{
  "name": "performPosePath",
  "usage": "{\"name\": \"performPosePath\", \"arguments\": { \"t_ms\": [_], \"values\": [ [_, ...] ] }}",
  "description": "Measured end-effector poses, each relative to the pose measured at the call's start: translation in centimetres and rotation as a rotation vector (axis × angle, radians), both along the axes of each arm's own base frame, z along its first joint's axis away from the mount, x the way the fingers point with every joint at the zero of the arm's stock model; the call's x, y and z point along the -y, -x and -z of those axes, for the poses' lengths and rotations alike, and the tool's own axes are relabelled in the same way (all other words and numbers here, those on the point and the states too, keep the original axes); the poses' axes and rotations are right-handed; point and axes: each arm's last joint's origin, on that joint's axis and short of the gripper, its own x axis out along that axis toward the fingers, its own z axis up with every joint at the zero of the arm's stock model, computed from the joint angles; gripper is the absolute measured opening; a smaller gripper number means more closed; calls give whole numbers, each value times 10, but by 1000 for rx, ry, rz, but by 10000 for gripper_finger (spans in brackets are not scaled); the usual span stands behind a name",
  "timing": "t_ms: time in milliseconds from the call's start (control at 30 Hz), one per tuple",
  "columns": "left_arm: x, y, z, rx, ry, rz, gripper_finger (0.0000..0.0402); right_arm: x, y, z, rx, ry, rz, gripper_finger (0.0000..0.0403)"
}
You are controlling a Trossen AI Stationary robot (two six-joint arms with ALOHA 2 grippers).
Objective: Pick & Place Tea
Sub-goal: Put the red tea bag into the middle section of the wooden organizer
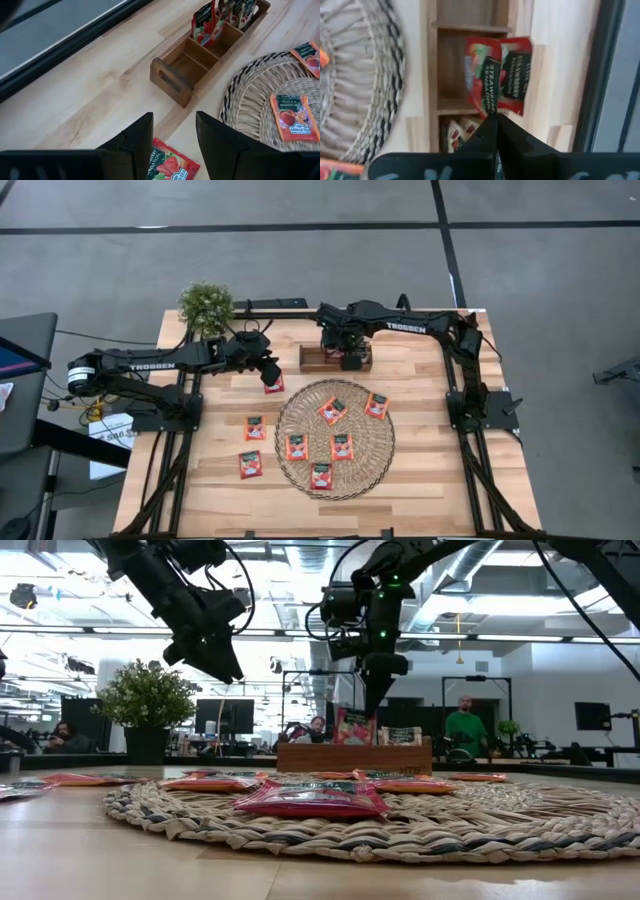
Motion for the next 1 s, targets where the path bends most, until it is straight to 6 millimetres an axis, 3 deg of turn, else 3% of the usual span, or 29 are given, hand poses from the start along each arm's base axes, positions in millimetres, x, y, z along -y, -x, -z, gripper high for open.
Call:
{"name": "performPosePath", "arguments": {
  "t_ms": [433, 1000],
  "values": [
    [0, 0, 0, -8, -8, 9, 140, 1, 0, 11, 8, 12, -21, 0],
    [0, 0, 0, -11, -12, 14, 140, 5, -2, 10, 31, 31, -47, 11]
  ]
}}
